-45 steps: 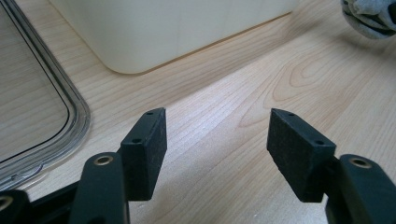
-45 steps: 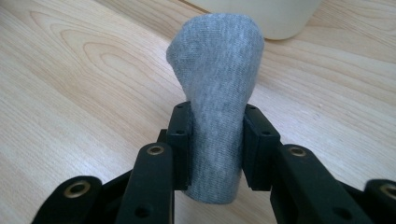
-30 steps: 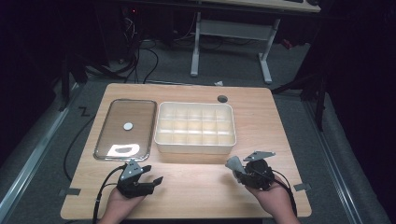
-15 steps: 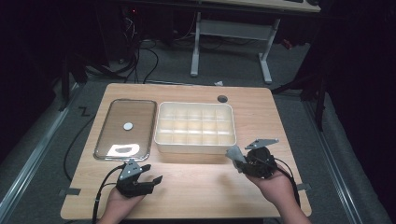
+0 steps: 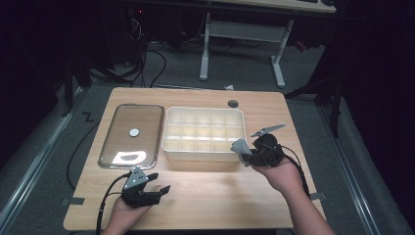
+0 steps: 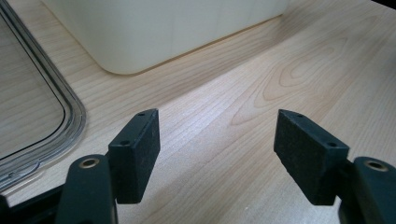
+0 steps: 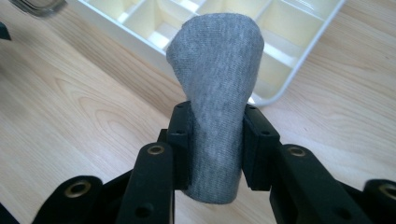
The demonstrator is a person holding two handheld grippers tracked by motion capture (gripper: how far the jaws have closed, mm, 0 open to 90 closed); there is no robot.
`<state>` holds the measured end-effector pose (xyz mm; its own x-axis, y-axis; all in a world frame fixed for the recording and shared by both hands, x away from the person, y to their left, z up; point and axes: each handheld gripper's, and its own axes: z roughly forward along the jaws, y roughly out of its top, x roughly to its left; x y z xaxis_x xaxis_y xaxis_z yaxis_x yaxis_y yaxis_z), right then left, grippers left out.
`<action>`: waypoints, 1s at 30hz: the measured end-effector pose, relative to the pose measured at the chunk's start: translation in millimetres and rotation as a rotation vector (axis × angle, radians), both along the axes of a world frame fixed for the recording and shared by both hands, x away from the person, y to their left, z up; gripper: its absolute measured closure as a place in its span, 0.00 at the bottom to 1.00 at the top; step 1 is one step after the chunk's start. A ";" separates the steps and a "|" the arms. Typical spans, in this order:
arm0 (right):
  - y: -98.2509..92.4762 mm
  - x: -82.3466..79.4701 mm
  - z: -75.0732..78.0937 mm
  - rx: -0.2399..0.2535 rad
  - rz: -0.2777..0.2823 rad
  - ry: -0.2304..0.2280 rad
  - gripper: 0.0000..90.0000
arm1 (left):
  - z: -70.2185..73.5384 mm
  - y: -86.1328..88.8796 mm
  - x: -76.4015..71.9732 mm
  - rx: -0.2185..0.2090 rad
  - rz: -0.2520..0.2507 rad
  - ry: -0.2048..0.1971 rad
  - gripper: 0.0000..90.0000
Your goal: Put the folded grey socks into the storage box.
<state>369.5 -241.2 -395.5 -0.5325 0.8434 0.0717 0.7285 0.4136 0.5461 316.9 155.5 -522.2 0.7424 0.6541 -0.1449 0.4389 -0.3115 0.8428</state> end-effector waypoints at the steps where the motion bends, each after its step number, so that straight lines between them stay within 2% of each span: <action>1: 1.4 3.7 0.2 0.002 0.008 0.005 0.77 | 0.7 0.1 0.1 -0.001 -0.004 -0.005 0.36; 4: 7.8 17.7 -0.9 -0.042 0.004 0.039 0.77 | -0.3 0.2 0.1 -0.010 -0.003 0.000 0.36; 7: 12.9 32.2 -3.0 -0.083 0.006 0.057 0.77 | -1.2 0.0 0.8 0.002 -0.011 0.000 0.36; 9: 14.9 40.8 -2.1 -0.096 0.001 0.064 0.77 | -1.2 -0.9 1.5 -0.001 -0.010 -0.004 0.36; 10: 16.0 45.5 -1.3 -0.090 -0.013 0.079 0.77 | -1.4 -1.0 1.7 -0.003 -0.011 -0.003 0.36; 13: 19.0 62.1 -3.7 -0.115 -0.014 0.119 0.77 | -2.1 -1.2 1.6 0.004 -0.014 -0.002 0.36; 15: 20.8 70.4 -7.5 -0.150 -0.024 0.138 0.77 | -1.7 -0.2 2.0 0.001 -0.013 -0.007 0.36; 19: 21.9 77.7 -14.6 -0.164 -0.051 0.186 0.77 | 0.0 0.4 1.1 -0.006 -0.016 -0.013 0.36; 27: 22.7 81.8 -20.2 -0.180 -0.058 0.215 0.77 | 1.7 1.0 -1.7 -0.012 -0.025 -0.016 0.38; 28: 23.1 82.1 -21.0 -0.172 -0.071 0.227 0.77 | 1.4 0.4 -1.5 -0.008 -0.027 -0.010 0.38; 30: 22.2 83.8 -21.8 -0.174 -0.057 0.227 0.77 | 0.3 -0.4 -1.9 0.006 -0.029 -0.010 0.38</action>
